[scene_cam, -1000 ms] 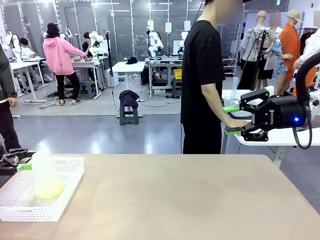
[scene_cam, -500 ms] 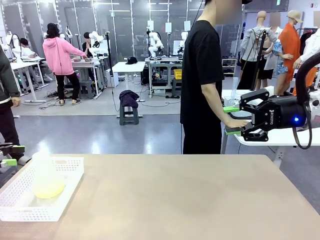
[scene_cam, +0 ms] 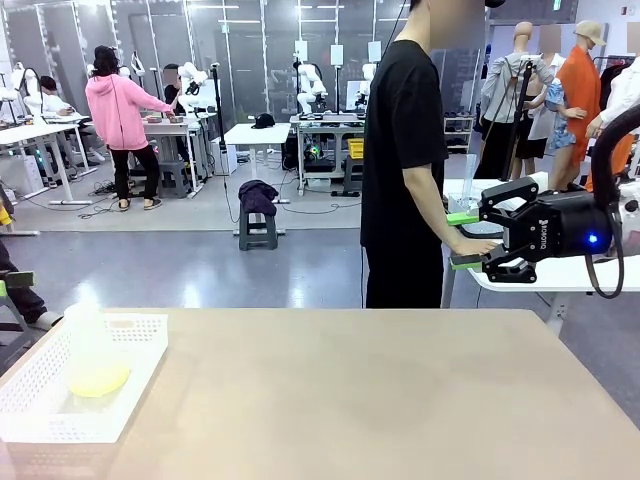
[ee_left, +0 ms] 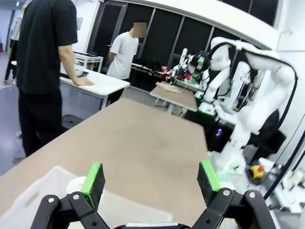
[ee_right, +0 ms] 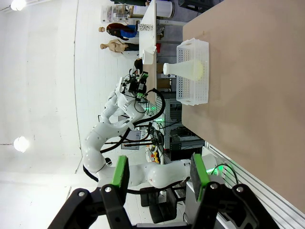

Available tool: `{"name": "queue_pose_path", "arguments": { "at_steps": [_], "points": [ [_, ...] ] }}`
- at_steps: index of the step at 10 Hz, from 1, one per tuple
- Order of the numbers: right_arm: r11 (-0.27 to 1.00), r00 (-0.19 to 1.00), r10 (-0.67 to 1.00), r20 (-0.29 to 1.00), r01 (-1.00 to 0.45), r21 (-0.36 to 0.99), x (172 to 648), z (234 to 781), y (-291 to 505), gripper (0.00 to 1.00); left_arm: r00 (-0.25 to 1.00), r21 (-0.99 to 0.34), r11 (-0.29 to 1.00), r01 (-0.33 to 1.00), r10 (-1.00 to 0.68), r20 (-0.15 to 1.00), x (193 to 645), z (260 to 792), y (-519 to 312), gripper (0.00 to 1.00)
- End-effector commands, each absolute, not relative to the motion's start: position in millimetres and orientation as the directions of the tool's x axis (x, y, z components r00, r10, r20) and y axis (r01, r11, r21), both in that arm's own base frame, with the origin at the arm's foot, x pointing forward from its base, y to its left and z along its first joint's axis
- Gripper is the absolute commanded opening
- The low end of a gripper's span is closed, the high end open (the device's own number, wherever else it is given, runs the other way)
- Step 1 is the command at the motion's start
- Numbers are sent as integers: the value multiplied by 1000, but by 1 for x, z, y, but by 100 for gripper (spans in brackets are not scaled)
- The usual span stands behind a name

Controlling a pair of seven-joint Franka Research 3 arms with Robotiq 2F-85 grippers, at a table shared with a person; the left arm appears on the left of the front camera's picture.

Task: Prepare the solutions needed for the experiment.
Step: When the human places the Big flask in the center of the table, pick up the Big flask and place it in the left Organizing basket.

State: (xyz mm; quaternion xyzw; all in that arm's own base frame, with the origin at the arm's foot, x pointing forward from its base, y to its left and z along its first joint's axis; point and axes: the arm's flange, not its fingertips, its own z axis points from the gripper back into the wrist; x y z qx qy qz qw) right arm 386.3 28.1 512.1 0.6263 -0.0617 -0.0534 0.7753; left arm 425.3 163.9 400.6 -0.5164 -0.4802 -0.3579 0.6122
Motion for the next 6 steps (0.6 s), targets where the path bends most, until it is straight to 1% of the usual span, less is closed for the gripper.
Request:
{"name": "queue_pose_path", "arguments": {
  "at_steps": [1, 2, 3, 4, 5, 6],
  "points": [
    [204, 987, -159, 34, -1, 979, 386, 512, 28, 66, 374, -390, 188, 901, 118, 920, 416, 427, 142, 100],
    [204, 987, -159, 34, -1, 979, 386, 512, 28, 66, 467, -488, 162, 857, 155, 871, 414, 439, 129, 100],
    [204, 987, -159, 34, -1, 979, 386, 512, 28, 66, 522, -545, 156, 824, 169, 836, 415, 449, 117, 100],
    [204, 987, -159, 34, -1, 979, 386, 512, 28, 66, 586, -607, 92, 789, 184, 789, 421, 454, 103, 100],
    [204, 987, -159, 34, -1, 979, 386, 512, 28, 66, 672, -692, 44, 721, 199, 713, 427, 457, 94, 100],
    [204, 987, -159, 34, -1, 979, 386, 512, 28, 66, 740, -759, 24, 651, 200, 642, 434, 460, 79, 100]
  ]
}}
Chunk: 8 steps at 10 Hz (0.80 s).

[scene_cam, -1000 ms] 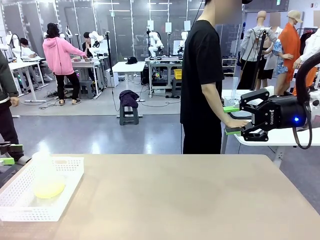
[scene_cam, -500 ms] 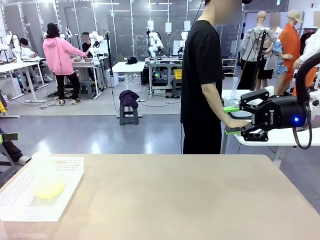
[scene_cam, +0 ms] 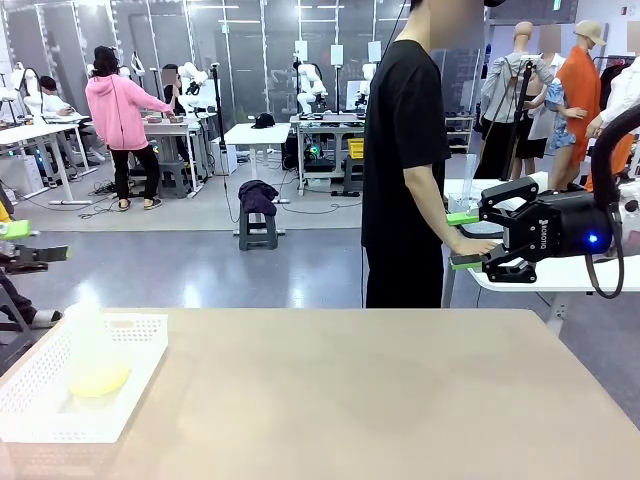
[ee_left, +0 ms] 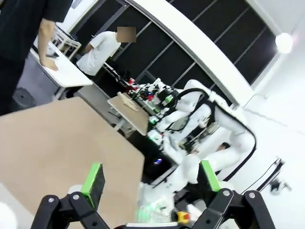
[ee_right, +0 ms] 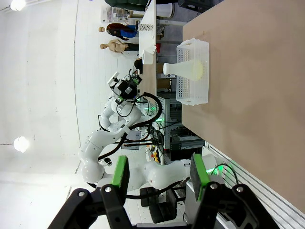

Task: Prepare the solutions needed for the experiment.
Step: When the human places the Big flask in the center of the table, pick up the Big flask and place it in the left Organizing basket.

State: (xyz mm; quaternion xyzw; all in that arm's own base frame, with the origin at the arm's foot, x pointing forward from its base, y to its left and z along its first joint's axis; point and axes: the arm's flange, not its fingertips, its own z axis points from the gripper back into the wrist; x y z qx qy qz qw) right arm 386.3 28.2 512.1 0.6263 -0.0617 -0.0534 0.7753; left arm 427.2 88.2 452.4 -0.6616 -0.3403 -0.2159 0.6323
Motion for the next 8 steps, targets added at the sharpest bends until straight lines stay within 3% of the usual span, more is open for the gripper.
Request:
{"name": "queue_pose_path", "arguments": {
  "at_steps": [1, 2, 4, 7, 8],
  "points": [
    [204, 987, -159, 34, -1, 979, 386, 512, 28, 66, 800, -814, 1, 581, 180, 572, 440, 464, 65, 100],
    [204, 987, -159, 34, -1, 979, 386, 512, 28, 66, 870, -875, -43, 482, 137, 473, 447, 463, 50, 100],
    [204, 987, -159, 34, -1, 979, 386, 512, 28, 66, 929, -936, -3, 352, 118, 350, 457, 456, 31, 100],
    [204, 987, -159, 34, -1, 979, 386, 512, 28, 66, 954, -954, 22, 299, 8, 299, 457, 448, 10, 100],
    [204, 987, -159, 34, -1, 979, 386, 512, 28, 66, 944, -947, -10, 321, 87, 319, 453, 443, 16, 100]
  ]
}}
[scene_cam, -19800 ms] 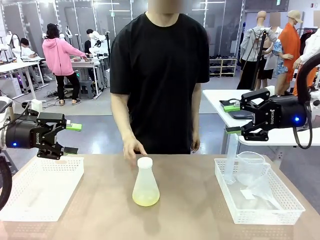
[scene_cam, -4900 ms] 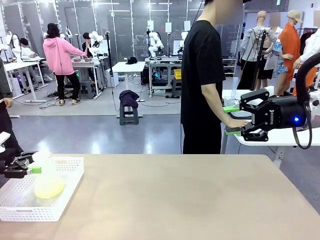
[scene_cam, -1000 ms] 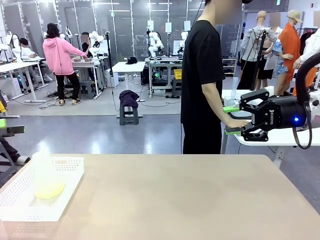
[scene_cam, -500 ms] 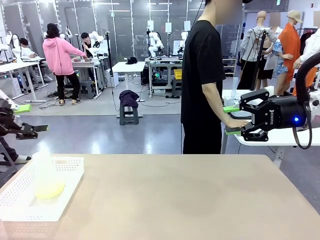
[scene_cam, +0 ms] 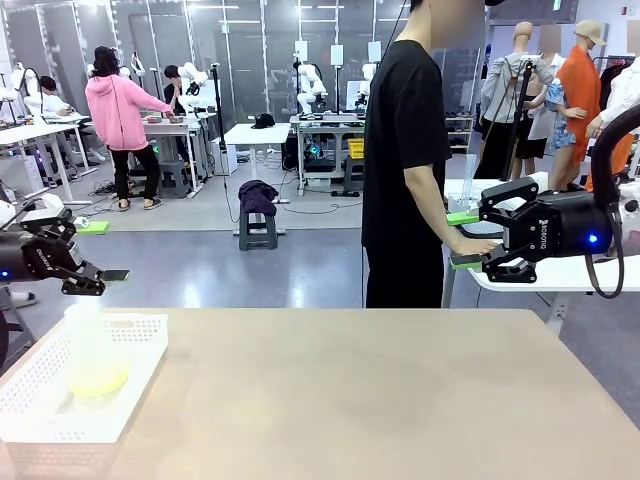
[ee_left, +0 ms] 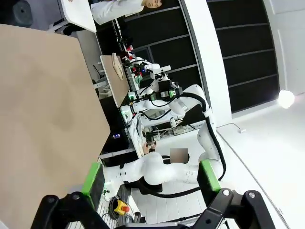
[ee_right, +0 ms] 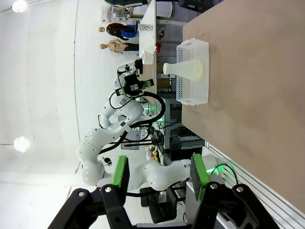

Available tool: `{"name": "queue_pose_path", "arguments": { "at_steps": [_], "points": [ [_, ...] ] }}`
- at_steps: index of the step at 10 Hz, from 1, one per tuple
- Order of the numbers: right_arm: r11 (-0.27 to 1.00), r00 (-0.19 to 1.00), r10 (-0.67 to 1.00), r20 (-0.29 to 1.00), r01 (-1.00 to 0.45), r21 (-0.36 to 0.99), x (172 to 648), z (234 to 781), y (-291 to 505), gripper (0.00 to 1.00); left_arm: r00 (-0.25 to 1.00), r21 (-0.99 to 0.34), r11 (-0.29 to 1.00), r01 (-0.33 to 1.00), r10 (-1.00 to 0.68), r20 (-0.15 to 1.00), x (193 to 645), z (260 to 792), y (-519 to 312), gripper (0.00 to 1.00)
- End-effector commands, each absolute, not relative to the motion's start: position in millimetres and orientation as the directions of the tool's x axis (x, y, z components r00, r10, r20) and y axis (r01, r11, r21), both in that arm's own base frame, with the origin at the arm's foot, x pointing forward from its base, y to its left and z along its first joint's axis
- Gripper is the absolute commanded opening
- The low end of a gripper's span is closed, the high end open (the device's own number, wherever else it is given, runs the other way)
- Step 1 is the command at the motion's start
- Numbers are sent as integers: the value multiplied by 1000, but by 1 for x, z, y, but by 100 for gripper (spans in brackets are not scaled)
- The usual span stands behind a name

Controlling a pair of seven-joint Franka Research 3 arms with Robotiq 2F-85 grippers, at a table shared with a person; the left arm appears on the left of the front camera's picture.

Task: Prepare the solutions needed for the experiment.
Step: When the human places the Big flask in the center of the table, pick up the Big flask and place it in the left Organizing basket.

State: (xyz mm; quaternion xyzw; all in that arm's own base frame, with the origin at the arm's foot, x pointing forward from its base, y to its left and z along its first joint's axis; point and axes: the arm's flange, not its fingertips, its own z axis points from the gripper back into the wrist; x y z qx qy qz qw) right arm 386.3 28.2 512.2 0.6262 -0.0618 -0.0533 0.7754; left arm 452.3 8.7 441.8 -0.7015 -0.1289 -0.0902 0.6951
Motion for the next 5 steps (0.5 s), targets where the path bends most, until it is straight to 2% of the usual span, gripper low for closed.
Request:
{"name": "queue_pose_path", "arguments": {
  "at_steps": [1, 5],
  "points": [
    [204, 987, -159, 34, -1, 979, 386, 512, 28, 66, 944, -947, -10, 321, 87, 319, 453, 443, 16, 100],
    [204, 987, -159, 34, -1, 979, 386, 512, 28, 66, 944, -947, -10, 321, 87, 319, 453, 443, 16, 100]
  ]
}}
